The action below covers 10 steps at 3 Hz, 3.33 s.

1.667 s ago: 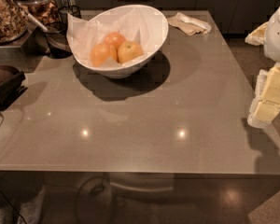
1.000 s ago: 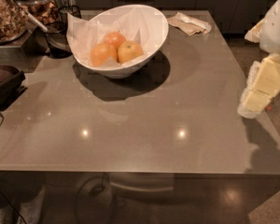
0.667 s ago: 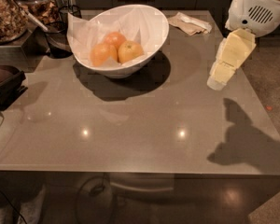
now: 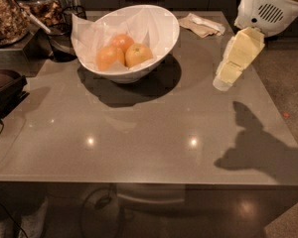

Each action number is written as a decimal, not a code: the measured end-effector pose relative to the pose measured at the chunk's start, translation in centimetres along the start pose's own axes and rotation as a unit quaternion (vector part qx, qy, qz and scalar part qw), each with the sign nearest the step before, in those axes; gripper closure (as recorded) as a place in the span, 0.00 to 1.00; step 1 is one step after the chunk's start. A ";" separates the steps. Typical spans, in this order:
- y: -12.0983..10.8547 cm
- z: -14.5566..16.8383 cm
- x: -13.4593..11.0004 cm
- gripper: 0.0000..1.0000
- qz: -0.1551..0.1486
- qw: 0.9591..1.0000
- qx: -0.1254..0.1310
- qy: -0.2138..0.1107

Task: Pick orange from white bowl

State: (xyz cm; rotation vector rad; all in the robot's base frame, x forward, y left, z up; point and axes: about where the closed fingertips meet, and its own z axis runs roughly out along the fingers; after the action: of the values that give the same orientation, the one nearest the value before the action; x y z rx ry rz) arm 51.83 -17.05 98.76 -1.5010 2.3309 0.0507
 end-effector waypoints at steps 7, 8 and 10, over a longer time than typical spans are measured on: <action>-4.3 6.2 -17.6 0.00 -0.057 0.993 -0.062 -0.085; -5.3 7.5 -18.6 0.03 -0.047 0.993 -0.074 -0.084; -7.2 10.3 -19.8 0.23 -0.022 0.995 -0.077 -0.067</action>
Offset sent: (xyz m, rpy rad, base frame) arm 0.0876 0.1072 0.0037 -0.0021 0.0921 0.0820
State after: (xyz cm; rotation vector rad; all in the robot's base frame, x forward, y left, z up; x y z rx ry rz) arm 68.42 -0.57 96.74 -1.5697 2.2294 0.3160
